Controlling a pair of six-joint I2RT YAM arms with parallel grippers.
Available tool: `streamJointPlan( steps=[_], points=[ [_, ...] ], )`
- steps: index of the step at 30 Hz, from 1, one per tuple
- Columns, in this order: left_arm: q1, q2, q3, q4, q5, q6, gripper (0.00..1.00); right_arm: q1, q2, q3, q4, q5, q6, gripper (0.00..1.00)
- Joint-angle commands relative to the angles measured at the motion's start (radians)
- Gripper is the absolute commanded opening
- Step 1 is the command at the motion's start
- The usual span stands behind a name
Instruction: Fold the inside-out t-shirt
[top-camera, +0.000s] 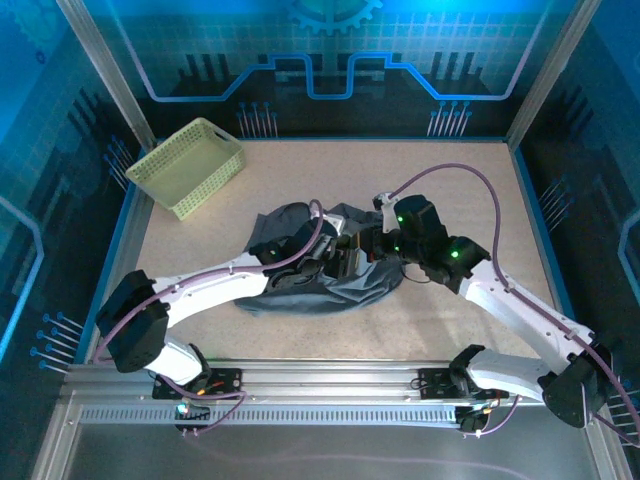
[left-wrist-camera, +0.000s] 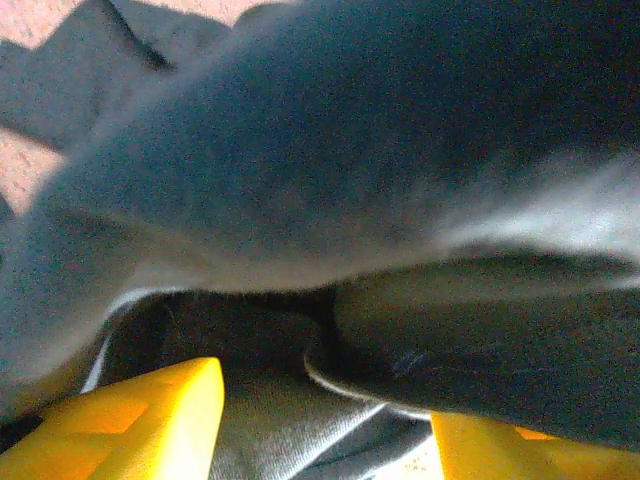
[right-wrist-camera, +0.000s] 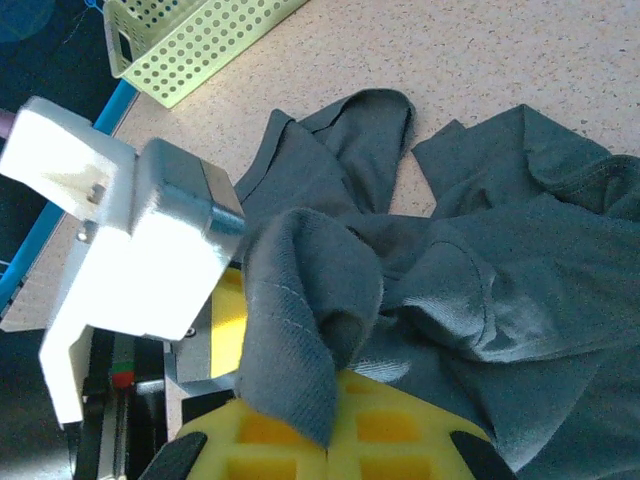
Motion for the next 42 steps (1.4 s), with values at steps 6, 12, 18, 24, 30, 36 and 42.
streamJointPlan(
  steps=[6,12,18,24,30,36,42],
  points=[
    [-0.005,0.044,0.064,0.035,-0.007,0.078,0.49,0.014,-0.024,-0.002,-0.013,0.002,0.006,0.0],
    [-0.008,0.071,0.072,0.027,0.006,0.078,0.34,0.012,-0.026,0.004,-0.027,0.034,0.014,0.0],
    [-0.019,0.05,0.079,0.01,-0.034,0.094,0.12,0.01,-0.025,0.01,-0.05,0.081,0.019,0.0],
    [-0.073,-0.012,0.128,-0.073,-0.24,0.132,0.0,-0.003,0.012,0.013,-0.092,0.169,0.036,0.0],
    [-0.206,-0.074,0.274,-0.196,-0.515,0.323,0.0,-0.003,0.06,0.043,-0.144,0.226,0.045,0.0],
    [-0.277,-0.151,0.202,-0.135,-0.434,0.355,0.0,-0.005,0.031,0.03,-0.167,0.255,0.067,0.0],
    [-0.287,-0.105,0.018,-0.088,-0.161,0.173,0.22,-0.04,-0.013,-0.061,-0.232,0.286,0.125,0.0]
  ],
)
